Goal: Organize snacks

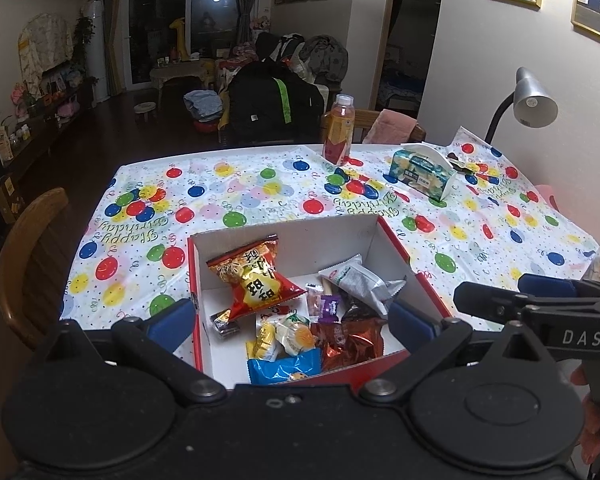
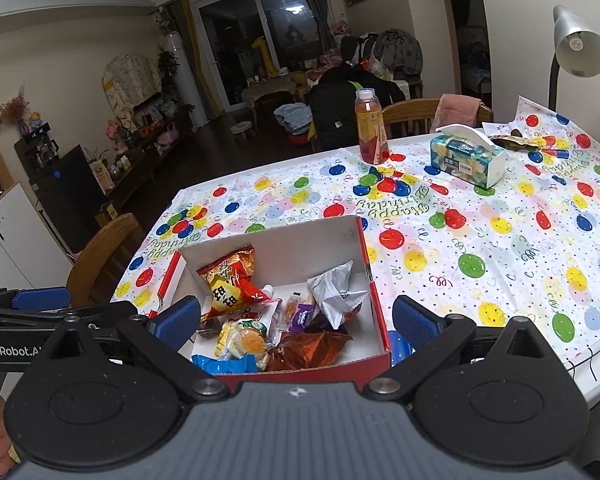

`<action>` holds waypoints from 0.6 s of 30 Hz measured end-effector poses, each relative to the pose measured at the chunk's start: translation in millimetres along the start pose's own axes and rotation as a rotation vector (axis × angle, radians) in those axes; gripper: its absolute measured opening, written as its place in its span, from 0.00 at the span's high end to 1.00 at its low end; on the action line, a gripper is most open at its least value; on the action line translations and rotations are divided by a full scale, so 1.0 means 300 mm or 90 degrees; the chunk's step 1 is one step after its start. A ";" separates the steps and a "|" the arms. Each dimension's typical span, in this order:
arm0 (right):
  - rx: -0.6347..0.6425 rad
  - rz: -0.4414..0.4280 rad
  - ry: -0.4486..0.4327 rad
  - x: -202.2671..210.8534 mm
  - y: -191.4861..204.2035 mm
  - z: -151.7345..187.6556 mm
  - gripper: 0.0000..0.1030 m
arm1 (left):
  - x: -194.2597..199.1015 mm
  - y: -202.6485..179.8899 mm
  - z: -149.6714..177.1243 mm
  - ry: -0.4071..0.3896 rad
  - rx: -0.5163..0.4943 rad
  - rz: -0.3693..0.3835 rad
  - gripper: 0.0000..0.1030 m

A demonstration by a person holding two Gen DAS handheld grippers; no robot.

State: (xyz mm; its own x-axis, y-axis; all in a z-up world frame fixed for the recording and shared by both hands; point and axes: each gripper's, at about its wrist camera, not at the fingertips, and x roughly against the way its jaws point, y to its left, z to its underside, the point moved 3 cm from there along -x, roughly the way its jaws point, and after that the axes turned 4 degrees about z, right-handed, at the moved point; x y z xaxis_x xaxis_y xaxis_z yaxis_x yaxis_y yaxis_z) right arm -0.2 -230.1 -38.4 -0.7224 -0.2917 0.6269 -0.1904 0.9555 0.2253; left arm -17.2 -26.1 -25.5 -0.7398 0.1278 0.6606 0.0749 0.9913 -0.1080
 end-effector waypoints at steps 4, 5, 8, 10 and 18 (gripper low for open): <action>-0.003 0.001 0.004 0.003 -0.010 -0.002 0.00 | 0.001 -0.006 -0.001 0.001 0.000 0.001 0.01; -0.002 0.001 0.004 0.003 -0.012 -0.003 0.00 | 0.000 -0.009 -0.002 0.001 -0.001 0.000 0.01; -0.001 -0.001 0.005 0.003 -0.016 -0.004 0.00 | 0.000 -0.010 -0.002 0.001 0.000 0.000 0.01; 0.001 -0.001 0.005 0.002 -0.024 -0.011 0.00 | 0.000 -0.012 -0.002 0.001 0.000 -0.001 0.01; 0.017 -0.017 0.014 -0.014 -0.062 -0.039 0.00 | -0.020 -0.054 -0.014 0.006 0.017 -0.021 0.01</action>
State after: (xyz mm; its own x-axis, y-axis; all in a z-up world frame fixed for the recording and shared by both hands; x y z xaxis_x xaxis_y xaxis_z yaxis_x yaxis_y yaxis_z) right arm 14.1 -247.1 -36.6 -0.7019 -0.3179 0.6373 -0.2274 0.9481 0.2225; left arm -11.3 -42.7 -24.5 -0.7350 0.0954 0.6713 0.0327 0.9939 -0.1055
